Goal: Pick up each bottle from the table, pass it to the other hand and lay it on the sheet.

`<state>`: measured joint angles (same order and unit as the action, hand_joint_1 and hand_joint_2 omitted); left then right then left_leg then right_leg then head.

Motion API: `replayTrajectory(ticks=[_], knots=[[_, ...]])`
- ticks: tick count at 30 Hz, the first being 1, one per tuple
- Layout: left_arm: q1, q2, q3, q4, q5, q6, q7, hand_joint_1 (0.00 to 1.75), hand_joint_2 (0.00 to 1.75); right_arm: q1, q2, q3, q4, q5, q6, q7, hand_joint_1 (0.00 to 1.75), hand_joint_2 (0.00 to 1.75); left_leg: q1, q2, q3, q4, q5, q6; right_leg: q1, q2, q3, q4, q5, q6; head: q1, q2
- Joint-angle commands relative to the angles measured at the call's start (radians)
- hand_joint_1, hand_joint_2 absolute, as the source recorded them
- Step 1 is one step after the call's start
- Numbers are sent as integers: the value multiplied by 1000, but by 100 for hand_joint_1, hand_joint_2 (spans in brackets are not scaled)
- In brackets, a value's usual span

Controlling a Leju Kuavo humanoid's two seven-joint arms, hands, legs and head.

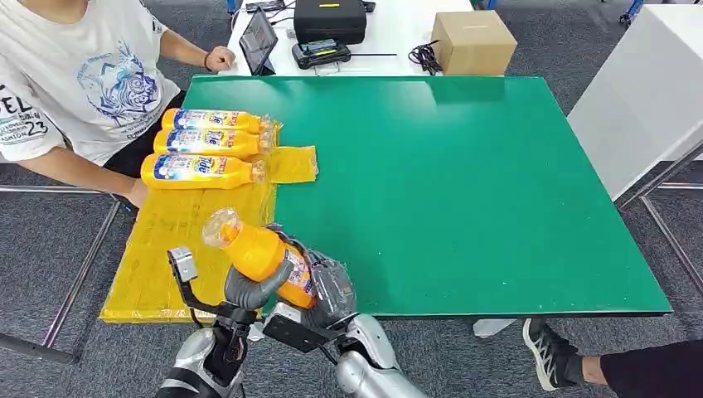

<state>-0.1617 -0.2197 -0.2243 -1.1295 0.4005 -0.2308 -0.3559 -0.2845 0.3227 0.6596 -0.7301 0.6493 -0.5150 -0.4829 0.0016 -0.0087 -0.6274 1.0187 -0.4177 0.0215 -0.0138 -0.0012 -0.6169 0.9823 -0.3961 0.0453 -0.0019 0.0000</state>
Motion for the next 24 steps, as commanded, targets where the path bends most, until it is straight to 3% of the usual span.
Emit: replayTrajectory(ticks=[1,2,4,5,9,15,22,24], knots=[[-75,-1,-34,9,-30,5,-7,175,175,20,13,49,99,7,39,7,113,175,1,-3,3,0,-1,-1,1,-3,5,-1,-2,-1,0,0],[-74,-2,-27,0,-43,28,-18,175,175,28,17,30,85,-7,15,7,0,175,1,-2,2,0,-1,-1,1,-3,3,-1,-1,-1,0,0],[-69,-1,-14,-25,-57,60,-16,175,175,16,4,9,72,-44,13,3,0,175,1,-3,3,0,-1,-1,1,-3,4,0,-2,-1,1,0],[-67,0,-11,-33,-59,64,-16,175,175,16,2,4,66,-49,6,1,0,0,1,-3,6,0,-3,-1,2,-3,7,0,-4,-2,0,0],[-54,9,27,-98,-131,164,-41,175,175,75,-34,-73,-156,-140,-26,-11,0,0,1,-2,2,0,-1,-1,1,-2,3,0,-2,-2,1,0],[-88,5,97,-85,-208,297,-99,175,175,171,-66,-96,-446,-174,26,-1,0,0,1,-1,2,1,-2,-1,1,-1,4,0,-2,-2,1,0],[-93,4,106,-78,-206,299,-99,175,175,174,-69,-95,-457,-171,35,4,0,0,1,0,4,0,-2,-1,1,-1,5,-1,-2,-2,1,0],[-109,4,128,-60,-255,376,-124,175,175,190,-69,-103,-511,-202,44,-35,0,0,1,-1,4,0,-2,-1,1,-1,5,-1,-2,-2,0,0]])
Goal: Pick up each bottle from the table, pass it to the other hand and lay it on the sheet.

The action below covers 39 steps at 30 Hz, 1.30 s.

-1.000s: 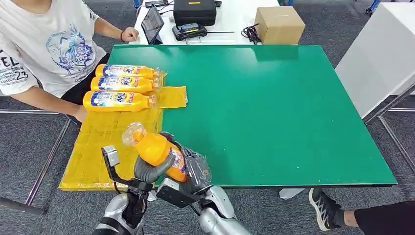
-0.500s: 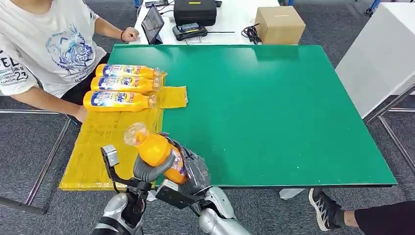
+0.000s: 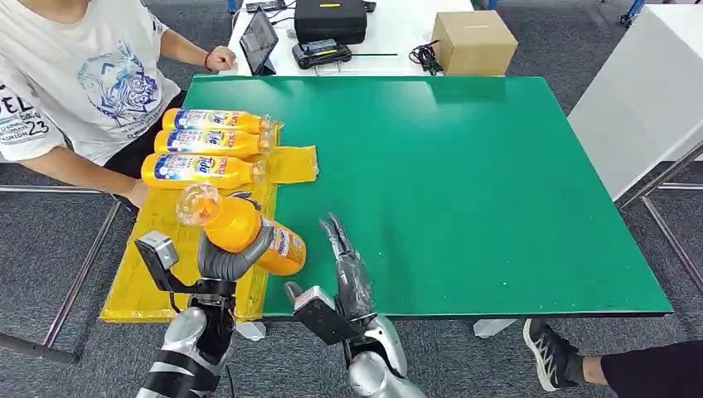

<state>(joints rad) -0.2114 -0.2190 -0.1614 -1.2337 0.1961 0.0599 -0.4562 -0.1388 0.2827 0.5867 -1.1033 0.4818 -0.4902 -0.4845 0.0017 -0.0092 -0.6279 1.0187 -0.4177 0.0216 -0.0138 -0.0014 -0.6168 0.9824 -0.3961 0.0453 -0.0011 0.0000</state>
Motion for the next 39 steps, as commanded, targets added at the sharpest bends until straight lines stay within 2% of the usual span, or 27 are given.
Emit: replayTrajectory(ticks=[1,3,5,7,8,9,10,11,13,14,15,19,23,35,39], knots=[[-75,11,77,55,-87,122,-53,175,175,61,-27,-35,-191,-64,18,-65,0,0,0,-1,3,0,-1,-1,1,-1,3,0,-1,-1,0,0],[-120,48,51,73,-320,291,-125,175,175,60,-42,-28,-277,-155,-12,-133,0,0,1,-2,2,0,-1,-1,1,-2,2,0,-2,-1,0,0],[-167,92,24,130,-667,526,-121,175,175,54,-47,-16,-336,-202,-11,-155,0,0,0,-1,1,0,-1,-1,1,-2,2,1,-2,-2,0,0],[-209,114,47,222,-917,635,-85,175,175,41,-48,7,-378,-227,-15,-146,0,0,1,-1,3,1,-1,-2,1,-2,3,1,-2,-2,0,0],[-224,118,69,272,-933,633,-81,175,175,35,-49,17,-389,-228,-17,-142,0,0,0,-1,3,0,0,-1,0,-1,2,1,-1,-2,0,0],[-243,129,86,333,-1074,638,-45,175,175,29,-50,26,-393,-233,-16,-139,0,0,0,0,3,-1,0,-1,0,0,2,0,-1,-1,0,0],[-244,117,138,346,-1078,638,-73,175,175,27,-52,33,-395,-233,-17,-138,0,175,0,1,6,-1,-1,-1,1,0,5,0,-1,-2,0,0],[-249,124,182,375,-1291,638,-28,175,175,23,-52,39,-396,-238,-13,-134,0,175,0,2,5,-1,-1,-1,0,1,4,-1,-1,-2,0,0],[-250,108,222,377,-1264,638,-53,175,175,23,-53,41,-395,-238,-13,-133,0,175,1,4,7,-1,-2,-1,1,3,6,-1,-1,-2,0,0],[-249,111,259,385,-1408,638,-36,175,175,22,-54,47,-387,-238,-13,-133,0,175,1,5,6,-1,-2,-1,1,3,5,-1,0,-2,0,0],[-255,99,305,396,-1434,638,-49,175,175,21,-54,48,-383,-242,-13,-131,0,175,1,4,5,-1,-1,-1,1,3,4,0,0,-2,0,0],[-300,126,312,538,-1476,638,-8,175,175,24,-54,45,-375,-251,-10,-127,0,175,1,2,8,-1,-2,-1,1,1,7,-1,-1,-2,0,0],[-324,139,308,633,-1434,638,-14,175,175,23,-53,48,-370,-251,3,-120,0,175,1,2,6,-1,-1,-1,1,0,6,-1,-1,-2,0,0],[-324,139,308,633,-1434,638,-14,175,175,23,-53,48,-370,-251,3,-120,0,175,1,1,5,0,-1,-1,1,0,5,0,-1,-2,0,0],[-354,147,322,713,-1266,508,-46,175,175,19,-55,53,-350,-247,22,-108,0,175,1,1,4,-1,-1,-1,1,0,4,0,-1,-2,0,0]])
